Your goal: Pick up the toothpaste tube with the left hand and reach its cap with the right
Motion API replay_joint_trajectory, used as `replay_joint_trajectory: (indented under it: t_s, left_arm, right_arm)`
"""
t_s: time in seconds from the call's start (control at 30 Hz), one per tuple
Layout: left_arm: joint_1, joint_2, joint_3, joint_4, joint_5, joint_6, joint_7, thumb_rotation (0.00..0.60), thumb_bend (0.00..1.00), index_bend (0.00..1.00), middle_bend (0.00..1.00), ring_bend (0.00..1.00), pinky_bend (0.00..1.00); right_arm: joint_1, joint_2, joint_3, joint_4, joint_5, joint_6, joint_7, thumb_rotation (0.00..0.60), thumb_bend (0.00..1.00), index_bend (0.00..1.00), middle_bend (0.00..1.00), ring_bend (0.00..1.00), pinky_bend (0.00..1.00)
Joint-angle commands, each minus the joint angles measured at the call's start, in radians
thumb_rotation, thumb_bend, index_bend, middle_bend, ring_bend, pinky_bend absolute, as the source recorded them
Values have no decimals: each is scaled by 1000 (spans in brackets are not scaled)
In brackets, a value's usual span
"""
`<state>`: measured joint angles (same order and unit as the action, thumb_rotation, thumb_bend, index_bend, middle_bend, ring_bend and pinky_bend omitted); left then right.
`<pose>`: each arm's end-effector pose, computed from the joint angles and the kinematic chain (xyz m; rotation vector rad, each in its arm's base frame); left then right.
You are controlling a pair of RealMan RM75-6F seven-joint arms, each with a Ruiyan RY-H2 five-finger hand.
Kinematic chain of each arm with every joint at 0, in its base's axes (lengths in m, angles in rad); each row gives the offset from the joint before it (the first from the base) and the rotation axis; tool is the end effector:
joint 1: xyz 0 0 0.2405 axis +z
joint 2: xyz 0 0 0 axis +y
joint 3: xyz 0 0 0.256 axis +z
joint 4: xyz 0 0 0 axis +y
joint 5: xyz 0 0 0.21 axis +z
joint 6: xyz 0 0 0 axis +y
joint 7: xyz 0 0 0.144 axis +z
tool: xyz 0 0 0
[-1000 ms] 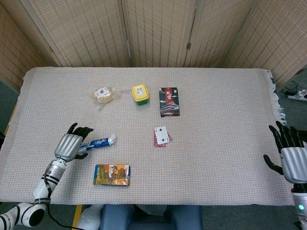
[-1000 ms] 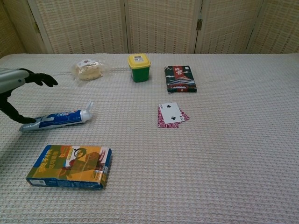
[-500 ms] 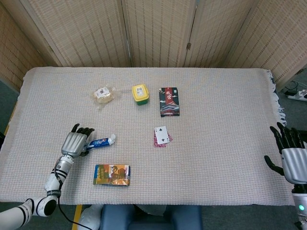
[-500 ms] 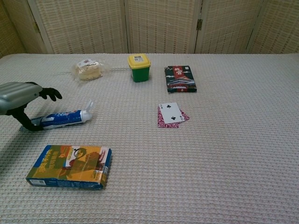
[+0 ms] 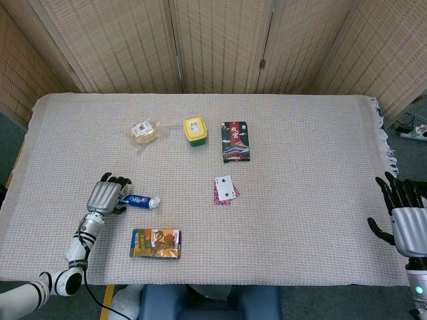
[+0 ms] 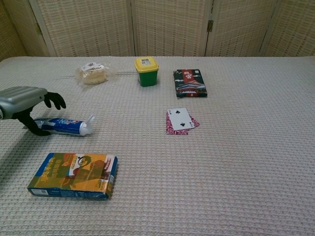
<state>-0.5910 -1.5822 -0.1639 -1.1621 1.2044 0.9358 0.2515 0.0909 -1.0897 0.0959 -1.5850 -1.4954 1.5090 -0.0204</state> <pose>-0.2568 0.3510 0.0023 -1.7265 -0.8982 -0.7058 -0.3121 -0.1928 0.1814 1.3636 -0.7907 0.9001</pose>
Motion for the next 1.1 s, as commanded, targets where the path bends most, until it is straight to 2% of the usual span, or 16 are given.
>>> replay_joint_trajectory:
  t_s: [0.03, 0.23, 0.6, 0.77, 0.9, 1.0, 1.1]
  left_arm:
    - [-6, 14, 8, -26, 7, -6, 1, 600, 260, 337, 337, 300, 161]
    - [-18, 5, 8, -21, -5, -13, 15, 600, 324, 423, 406, 349, 187]
    - [-23, -5, 19, 2, -14, -18, 8, 600, 333, 452, 430, 371, 197]
    - [-27, -14, 25, 26, -6, -22, -9, 600, 388, 506, 485, 416, 215]
    - [-30, -28, 30, 65, 8, -31, -50, 600, 490, 568, 566, 477, 289]
    - [-32, -34, 39, 96, 26, -41, -93, 600, 574, 600, 632, 535, 407]
    - [-32, -38, 48, 126, 53, -44, -146, 600, 613, 635, 697, 609, 520]
  right_arm:
    - [-1, 0, -1, 1, -1, 1, 1, 600, 345, 0, 42, 79, 0]
    - [-7, -2, -2, 9, 0, 7, 12, 600, 346, 0, 43, 84, 0]
    - [-9, -6, -3, 18, 0, 6, 18, 600, 346, 0, 47, 87, 0]
    - [-9, -7, -3, 17, 0, 6, 15, 600, 345, 0, 51, 90, 0]
    - [-10, -6, -2, 15, 1, 6, 13, 600, 345, 0, 56, 93, 0]
    - [-10, -5, -2, 11, -1, 8, 9, 600, 345, 0, 59, 95, 0]
    - [-10, -4, -2, 6, -4, 11, 6, 600, 345, 0, 65, 100, 0]
